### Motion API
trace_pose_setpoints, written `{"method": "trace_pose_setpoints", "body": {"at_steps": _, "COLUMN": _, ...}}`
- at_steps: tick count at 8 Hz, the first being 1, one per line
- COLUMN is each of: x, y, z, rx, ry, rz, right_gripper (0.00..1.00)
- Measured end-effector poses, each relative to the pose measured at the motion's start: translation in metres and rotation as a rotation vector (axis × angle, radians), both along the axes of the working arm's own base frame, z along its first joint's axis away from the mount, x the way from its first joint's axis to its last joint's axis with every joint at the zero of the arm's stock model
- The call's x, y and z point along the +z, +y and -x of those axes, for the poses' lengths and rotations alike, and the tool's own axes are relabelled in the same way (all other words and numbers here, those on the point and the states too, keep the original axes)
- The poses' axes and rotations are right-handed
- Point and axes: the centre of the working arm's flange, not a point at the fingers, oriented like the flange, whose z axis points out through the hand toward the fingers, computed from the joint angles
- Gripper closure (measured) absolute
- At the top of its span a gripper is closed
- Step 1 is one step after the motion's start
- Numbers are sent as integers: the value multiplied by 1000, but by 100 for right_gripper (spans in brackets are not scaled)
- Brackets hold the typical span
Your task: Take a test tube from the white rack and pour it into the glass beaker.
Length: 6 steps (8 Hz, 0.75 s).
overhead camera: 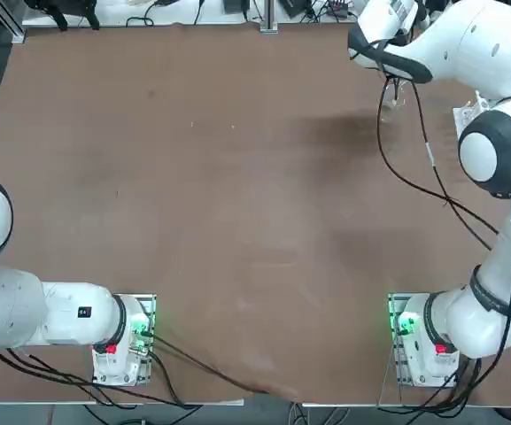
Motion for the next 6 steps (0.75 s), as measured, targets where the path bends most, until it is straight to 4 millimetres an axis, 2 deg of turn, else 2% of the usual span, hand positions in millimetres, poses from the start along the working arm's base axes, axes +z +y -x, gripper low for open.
{"method": "trace_pose_setpoints", "body": {"at_steps": 1, "x": 3, "y": -3, "z": -5, "rx": 5, "ry": 17, "rz": -66, "right_gripper": 82}}
{"method": "trace_pose_setpoints", "body": {"at_steps": 4, "x": 16, "y": -35, "z": -23, "rx": 3, "ry": 80, "rz": -292, "right_gripper": 82}}
{"method": "trace_pose_setpoints", "body": {"at_steps": 6, "x": 14, "y": -36, "z": -27, "rx": 21, "ry": 86, "rz": -365, "right_gripper": 82}}
